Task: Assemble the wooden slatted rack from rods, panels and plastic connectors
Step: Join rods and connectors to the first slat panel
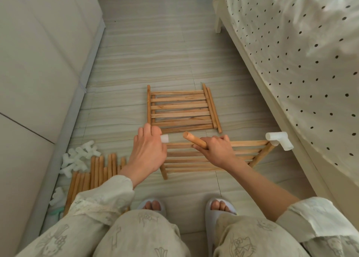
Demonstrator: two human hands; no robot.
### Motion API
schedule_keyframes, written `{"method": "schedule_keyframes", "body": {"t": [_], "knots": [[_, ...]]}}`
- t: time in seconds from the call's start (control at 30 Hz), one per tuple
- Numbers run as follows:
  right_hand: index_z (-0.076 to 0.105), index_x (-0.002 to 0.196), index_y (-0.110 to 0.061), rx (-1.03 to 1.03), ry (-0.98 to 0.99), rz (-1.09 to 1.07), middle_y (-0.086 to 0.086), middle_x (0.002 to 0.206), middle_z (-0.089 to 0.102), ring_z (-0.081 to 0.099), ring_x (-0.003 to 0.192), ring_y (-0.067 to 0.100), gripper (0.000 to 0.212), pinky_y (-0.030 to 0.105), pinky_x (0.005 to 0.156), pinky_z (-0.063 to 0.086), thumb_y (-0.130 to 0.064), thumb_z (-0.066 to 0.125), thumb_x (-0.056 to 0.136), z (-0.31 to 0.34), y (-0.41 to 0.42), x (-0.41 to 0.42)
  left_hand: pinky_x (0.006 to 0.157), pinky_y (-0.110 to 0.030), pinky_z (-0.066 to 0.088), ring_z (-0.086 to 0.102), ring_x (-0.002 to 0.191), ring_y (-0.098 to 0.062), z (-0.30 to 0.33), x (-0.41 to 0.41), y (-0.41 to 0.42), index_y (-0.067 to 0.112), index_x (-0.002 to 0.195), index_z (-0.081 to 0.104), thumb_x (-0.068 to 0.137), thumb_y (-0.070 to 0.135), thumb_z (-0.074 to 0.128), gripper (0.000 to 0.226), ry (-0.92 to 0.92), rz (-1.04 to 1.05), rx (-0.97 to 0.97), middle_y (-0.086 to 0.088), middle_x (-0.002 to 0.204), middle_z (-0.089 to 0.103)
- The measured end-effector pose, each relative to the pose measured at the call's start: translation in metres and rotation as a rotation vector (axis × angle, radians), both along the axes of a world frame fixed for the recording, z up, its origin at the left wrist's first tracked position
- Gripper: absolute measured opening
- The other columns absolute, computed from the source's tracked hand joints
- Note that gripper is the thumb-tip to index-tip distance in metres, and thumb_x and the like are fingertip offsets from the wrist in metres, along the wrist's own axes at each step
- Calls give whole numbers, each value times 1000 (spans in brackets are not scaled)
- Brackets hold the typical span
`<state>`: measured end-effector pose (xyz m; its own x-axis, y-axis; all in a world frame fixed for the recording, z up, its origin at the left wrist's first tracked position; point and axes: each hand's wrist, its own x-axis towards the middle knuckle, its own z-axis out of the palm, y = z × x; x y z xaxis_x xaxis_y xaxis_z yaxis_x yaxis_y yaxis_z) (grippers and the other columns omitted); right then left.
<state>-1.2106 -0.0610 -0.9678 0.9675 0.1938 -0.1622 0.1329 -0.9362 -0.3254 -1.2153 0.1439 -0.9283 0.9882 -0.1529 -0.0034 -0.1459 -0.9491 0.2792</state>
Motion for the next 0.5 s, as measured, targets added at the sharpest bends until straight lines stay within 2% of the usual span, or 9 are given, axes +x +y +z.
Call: {"method": "schedule_keyframes", "body": {"t": [0.07,0.2,0.3,0.37,0.43,0.5], "knots": [[61,97,-29,-4,0,-6,-5,81,60,53,79,17,32,32,77,26,-51,38,96,1,-1,0,80,-25,26,27,93,-15,-2,-1,-3,9,113,43,88,12,48,25,-11,54,-71,0,102,27],[61,97,-29,-13,-1,0,-5,82,61,53,80,17,32,32,77,26,-51,38,96,2,-1,-2,80,-24,27,30,95,-15,-2,-3,-2,6,111,45,85,5,51,27,49,58,-268,-1,104,34],[61,99,-29,-14,-14,-2,-3,88,65,56,85,18,33,32,76,25,-52,37,96,1,0,-2,81,-26,29,35,97,-14,0,-1,3,12,106,50,85,13,54,21,141,29,-343,3,101,38],[61,99,-29,-15,-20,-1,-3,89,65,56,86,18,33,32,77,26,-51,37,96,1,1,-1,78,-29,33,44,91,-14,7,8,4,11,93,58,88,21,52,12,148,95,-379,4,92,44],[61,99,-30,-23,-19,2,-5,88,64,56,87,18,33,33,79,27,-51,36,96,0,1,0,70,-32,36,50,81,-19,12,18,0,4,77,61,91,23,45,28,152,198,-453,2,80,50],[60,99,-30,-31,-23,2,-6,86,62,54,86,18,33,33,78,26,-51,36,96,0,2,0,65,-33,37,52,76,-24,11,23,-9,6,68,58,93,26,38,38,159,257,-430,-3,73,55]]}}
